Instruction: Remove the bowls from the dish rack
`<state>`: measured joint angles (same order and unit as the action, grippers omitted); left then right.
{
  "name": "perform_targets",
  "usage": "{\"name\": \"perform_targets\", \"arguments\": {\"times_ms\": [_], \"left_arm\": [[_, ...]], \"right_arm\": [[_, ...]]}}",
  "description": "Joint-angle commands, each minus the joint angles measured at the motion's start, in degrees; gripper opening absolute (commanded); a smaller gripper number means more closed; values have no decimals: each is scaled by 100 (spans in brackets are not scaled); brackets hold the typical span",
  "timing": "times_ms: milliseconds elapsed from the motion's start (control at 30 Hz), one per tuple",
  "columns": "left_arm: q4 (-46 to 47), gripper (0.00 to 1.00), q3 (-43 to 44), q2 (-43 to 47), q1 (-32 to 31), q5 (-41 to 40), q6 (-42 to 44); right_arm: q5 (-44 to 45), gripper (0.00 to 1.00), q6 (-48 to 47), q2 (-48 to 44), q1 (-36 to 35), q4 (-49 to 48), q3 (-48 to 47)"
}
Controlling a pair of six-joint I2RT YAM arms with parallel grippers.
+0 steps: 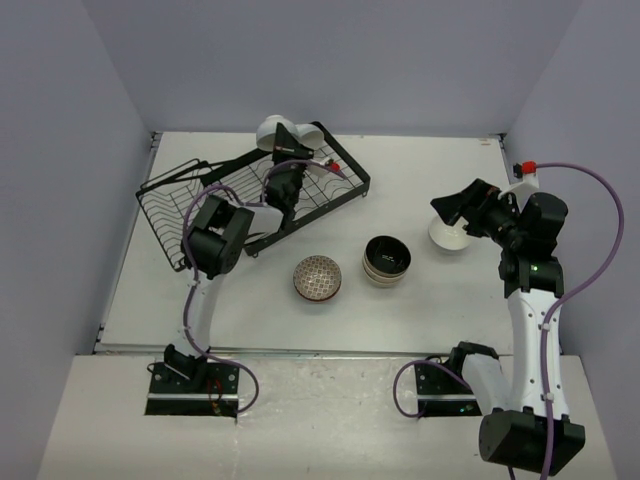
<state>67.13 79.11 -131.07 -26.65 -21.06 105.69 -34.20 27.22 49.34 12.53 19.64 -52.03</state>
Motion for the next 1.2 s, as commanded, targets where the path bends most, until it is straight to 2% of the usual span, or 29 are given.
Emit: {"name": "perform_targets", "arguments": {"times_ms": [0, 100, 233, 400, 433, 467, 500, 533, 567, 600, 633, 667, 700, 733, 833, 900, 967, 1000, 1167], "left_arm": [[1970, 0, 34, 432, 29, 112, 154], [1769, 0, 305, 625, -76, -431, -196], [1110, 0, 605, 1108, -296, -1162, -1083], [-383, 0, 1017, 1767, -718, -2102, -2226], [-751, 0, 1184, 1838, -762, -2304, -2889], [-1755, 0, 1351, 1917, -832, -2611, -3279], [-2270, 0, 1692, 2109, -859, -2692, -3735], [-2893, 0, 1895, 2216, -885, -2736, -4801], [-4256, 0, 2376, 2391, -929, -2667, -5386], [-4966, 0, 2642, 2462, -947, -2545, -6062], [-6235, 0, 2906, 2524, -964, -2396, -7287], [-6735, 0, 3091, 2594, -999, -2098, -7813], [-7210, 0, 3302, 2769, -1026, -1939, -8714], [-7736, 0, 3295, 2884, -1061, -1815, -9123], [-8581, 0, 3076, 3306, -1202, -1350, -10775], [-8796, 0, 2681, 3578, -1219, -709, -11793], [-8796, 0, 2199, 3763, -1254, 1, -12263], [-8727, 0, 2075, 3781, -1281, 162, -12622], [-8297, 0, 1311, 3842, -1711, 725, -13266]], "right_arm": [[-61, 99, -15, -91, -5, -171, 17], [-52, 99, 2, -65, -5, -188, 26], [0, 99, -6, -65, -5, -206, 26], [1, 99, -7, -92, -5, -241, 53], [-60, 99, 2, -83, -5, -267, 53], [-122, 99, 28, -83, -14, -337, 61], [-218, 99, 46, -57, -6, -381, 61], [-445, 99, 64, -39, -14, -434, 79], [-552, 99, 125, -21, -6, -530, 70], [-658, 99, 143, -12, -5, -575, 70], [-763, 99, 230, -12, -5, -610, 35], [-781, 99, 257, -12, -5, -602, 0], [-764, 99, 275, -12, -40, -532, -61], [-703, 99, 275, -21, -93, -462, -201], [-151, 99, 170, -56, -593, -75, -648], [631, 99, 108, -48, -1225, 276, -1069], [1288, 99, 73, 14, -1891, 487, -1326], [1484, 99, 73, 49, -2052, 514, -1519], [2890, 93, -147, 619, -3053, 892, -2073]]}}
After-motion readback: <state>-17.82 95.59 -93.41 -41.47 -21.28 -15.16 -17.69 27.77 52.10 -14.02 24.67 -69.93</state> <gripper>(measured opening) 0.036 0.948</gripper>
